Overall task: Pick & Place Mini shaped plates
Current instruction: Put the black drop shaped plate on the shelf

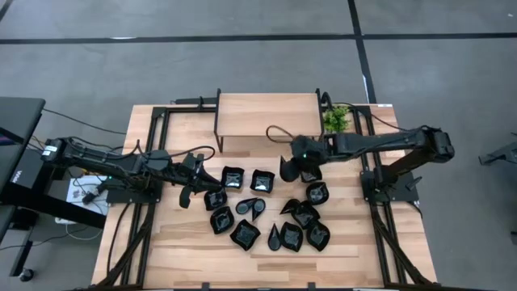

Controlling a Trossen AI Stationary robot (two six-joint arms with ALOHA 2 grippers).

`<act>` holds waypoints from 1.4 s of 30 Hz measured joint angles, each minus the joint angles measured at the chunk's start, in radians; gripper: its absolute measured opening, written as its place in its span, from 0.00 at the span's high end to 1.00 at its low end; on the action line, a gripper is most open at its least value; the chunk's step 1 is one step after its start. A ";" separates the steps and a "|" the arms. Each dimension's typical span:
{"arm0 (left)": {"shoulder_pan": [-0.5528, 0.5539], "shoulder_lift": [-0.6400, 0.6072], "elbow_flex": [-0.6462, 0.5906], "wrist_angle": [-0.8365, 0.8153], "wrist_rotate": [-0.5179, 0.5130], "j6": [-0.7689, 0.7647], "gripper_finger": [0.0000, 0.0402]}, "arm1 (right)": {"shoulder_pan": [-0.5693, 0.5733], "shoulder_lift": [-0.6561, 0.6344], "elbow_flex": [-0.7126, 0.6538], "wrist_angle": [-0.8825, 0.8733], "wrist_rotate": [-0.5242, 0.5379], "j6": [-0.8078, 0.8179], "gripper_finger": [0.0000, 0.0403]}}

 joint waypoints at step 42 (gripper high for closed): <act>0.000 0.000 0.000 0.006 0.000 -0.008 0.86 | -0.649 0.196 0.280 -0.252 -0.094 -0.433 1.00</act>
